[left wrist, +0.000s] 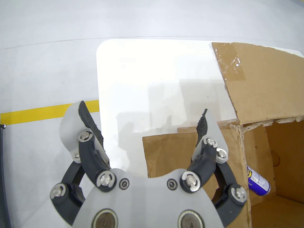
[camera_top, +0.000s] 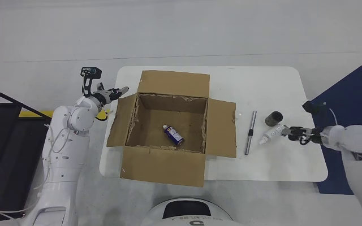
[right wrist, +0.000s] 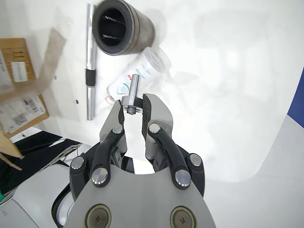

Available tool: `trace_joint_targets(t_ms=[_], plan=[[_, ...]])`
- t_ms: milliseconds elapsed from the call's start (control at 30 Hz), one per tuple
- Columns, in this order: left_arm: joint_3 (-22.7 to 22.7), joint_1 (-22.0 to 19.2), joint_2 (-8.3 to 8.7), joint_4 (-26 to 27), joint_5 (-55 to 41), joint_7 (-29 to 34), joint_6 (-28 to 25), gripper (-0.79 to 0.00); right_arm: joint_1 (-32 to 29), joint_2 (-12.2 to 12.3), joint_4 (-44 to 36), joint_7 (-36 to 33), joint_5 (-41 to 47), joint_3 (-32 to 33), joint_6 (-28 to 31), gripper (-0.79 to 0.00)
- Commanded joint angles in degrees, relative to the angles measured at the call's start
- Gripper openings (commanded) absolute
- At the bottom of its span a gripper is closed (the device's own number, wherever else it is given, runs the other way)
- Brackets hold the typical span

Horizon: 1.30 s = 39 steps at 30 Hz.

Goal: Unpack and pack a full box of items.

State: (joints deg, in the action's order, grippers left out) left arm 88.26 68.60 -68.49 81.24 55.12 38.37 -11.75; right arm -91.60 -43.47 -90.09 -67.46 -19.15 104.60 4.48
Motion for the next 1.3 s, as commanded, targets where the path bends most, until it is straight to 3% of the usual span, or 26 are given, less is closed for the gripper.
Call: trace_joint_targets(t_ms=[0, 233, 400, 600, 1067, 1167, 1267], plan=[[0.0, 0.0, 0.0, 0.0, 0.0, 0.0, 0.0, 0.0, -1.77, -0.17, -0.53, 2.13, 5.39, 2.97, 2.96, -0.785], [0.0, 0.0, 0.0, 0.0, 0.0, 0.0, 0.0, 0.0, -5.33, -1.16, -1.23, 5.08, 26.3, 7.79, 15.95, -0.785], [0.0, 0.0, 0.0, 0.0, 0.0, 0.0, 0.0, 0.0, -3.56, -1.38, -0.65, 0.45, 38.91, 6.18, 20.79, -0.785], [0.0, 0.0, 0.0, 0.0, 0.0, 0.0, 0.0, 0.0, -0.8, -1.41, -0.16, -2.2, 43.41, 3.52, 21.48, -0.785], [0.0, 0.0, 0.0, 0.0, 0.0, 0.0, 0.0, 0.0, -0.82, -1.54, -1.55, -1.04, 43.5, 2.75, 20.85, -0.785], [0.0, 0.0, 0.0, 0.0, 0.0, 0.0, 0.0, 0.0, 1.9, -1.67, -4.21, -3.69, 46.2, -1.31, 19.81, -0.785], [0.0, 0.0, 0.0, 0.0, 0.0, 0.0, 0.0, 0.0, 8.47, -1.88, -5.77, -5.96, 44.77, -8.65, 16.94, -0.785]])
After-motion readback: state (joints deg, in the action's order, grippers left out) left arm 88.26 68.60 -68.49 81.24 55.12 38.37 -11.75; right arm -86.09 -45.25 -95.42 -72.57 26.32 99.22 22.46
